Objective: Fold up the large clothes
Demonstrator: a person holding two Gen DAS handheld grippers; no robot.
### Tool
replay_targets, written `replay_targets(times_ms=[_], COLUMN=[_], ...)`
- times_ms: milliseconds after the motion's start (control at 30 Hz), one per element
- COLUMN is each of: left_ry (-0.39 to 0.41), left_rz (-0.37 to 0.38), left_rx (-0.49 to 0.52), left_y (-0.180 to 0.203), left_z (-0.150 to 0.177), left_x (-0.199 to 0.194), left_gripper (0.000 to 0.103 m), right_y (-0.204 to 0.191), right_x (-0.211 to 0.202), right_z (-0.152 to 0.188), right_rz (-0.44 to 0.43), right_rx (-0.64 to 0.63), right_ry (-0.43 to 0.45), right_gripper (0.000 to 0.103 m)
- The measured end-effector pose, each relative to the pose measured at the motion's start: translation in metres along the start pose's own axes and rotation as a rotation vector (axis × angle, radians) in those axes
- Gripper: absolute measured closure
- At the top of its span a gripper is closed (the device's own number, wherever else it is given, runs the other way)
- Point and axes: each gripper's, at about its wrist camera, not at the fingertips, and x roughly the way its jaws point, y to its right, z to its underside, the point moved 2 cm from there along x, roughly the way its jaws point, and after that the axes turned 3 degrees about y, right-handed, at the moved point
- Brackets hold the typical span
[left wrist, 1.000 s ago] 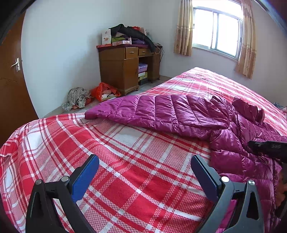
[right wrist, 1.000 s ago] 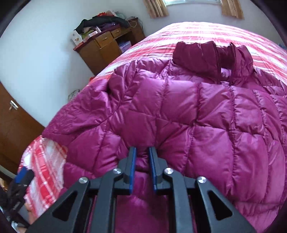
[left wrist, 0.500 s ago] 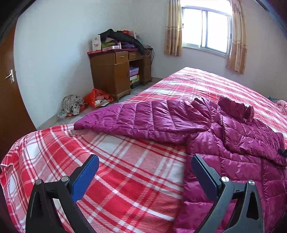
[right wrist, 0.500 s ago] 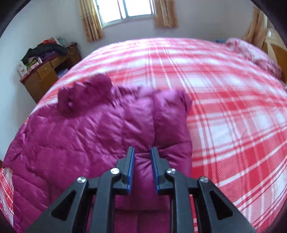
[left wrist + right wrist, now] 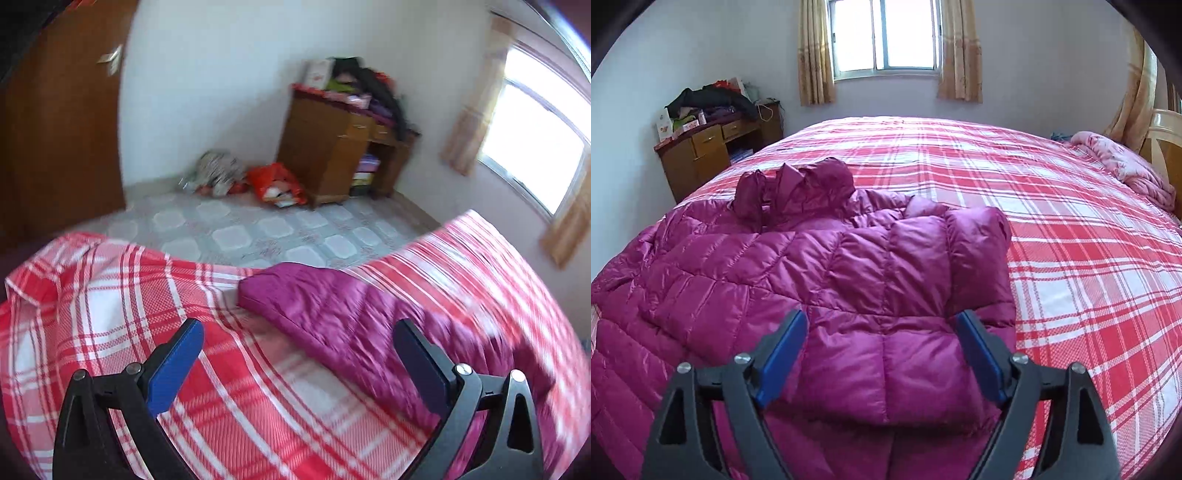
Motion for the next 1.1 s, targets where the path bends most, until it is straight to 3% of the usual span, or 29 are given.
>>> replay_targets(times_ms=[67,200,300,433,567,600,667,700,767,800,867,1000,1100], left_ry=[-0.048,-0.132,-0.193,-0.250,-0.251,-0.249,-0.232,-0.225,-0.211,-0.206,-0.200,-0.171,-0.083], left_rz=[-0.019,-0.072,-0.125,-0.135,-0.162,-0.157,-0.181,-0.179,-0.172,-0.163,-0.123,-0.114,-0.091], left_rx=[-0.071,-0.058,-0.101,-0.198,-0.195,-0.201,-0.189,-0.183,-0.172,-0.162,-0.163,-0.097,-0.006], left_y=[-0.007,0.002,0.004,0.003,0.011,0.012,0.013,0.013,0.012,0.012,0.008,0.015,0.043], left_z=[-0.010,-0.007,0.007,0.023,0.024,0.024,0.023,0.023,0.022,0.021,0.021,0.014,-0.001], left_x=[0.026,0.068,0.088,0.108,0.120,0.122,0.123,0.125,0.125,0.125,0.124,0.116,0.091], left_gripper=[0.001,0.001,0.002,0.002,0.003,0.010,0.035,0.039,0.062,0.068,0.091,0.098,0.099], right_y=[0.005,0.010,0.009,0.010,0.009,0.010,0.010,0.010,0.010,0.010,0.010,0.011,0.012], right_x=[0.002,0.002,0.003,0.004,0.006,0.007,0.007,0.008,0.009,0.009,0.008,0.009,0.009], right_z=[0.001,0.002,0.003,0.005,0.005,0.005,0.005,0.006,0.006,0.006,0.006,0.006,0.007], right_rz=[-0.009,-0.020,-0.012,-0.015,-0.012,-0.012,-0.013,-0.013,-0.012,-0.012,-0.013,-0.020,-0.023], right_rx=[0.029,0.058,0.051,0.055,0.053,0.053,0.054,0.055,0.056,0.056,0.056,0.067,0.074], right_ry=[-0.019,-0.019,-0.024,-0.028,-0.033,-0.035,-0.038,-0.039,-0.041,-0.041,-0.041,-0.043,-0.043], right_gripper=[0.017,0.017,0.017,0.017,0.017,0.017,0.017,0.017,0.017,0.017,0.017,0.017,0.017])
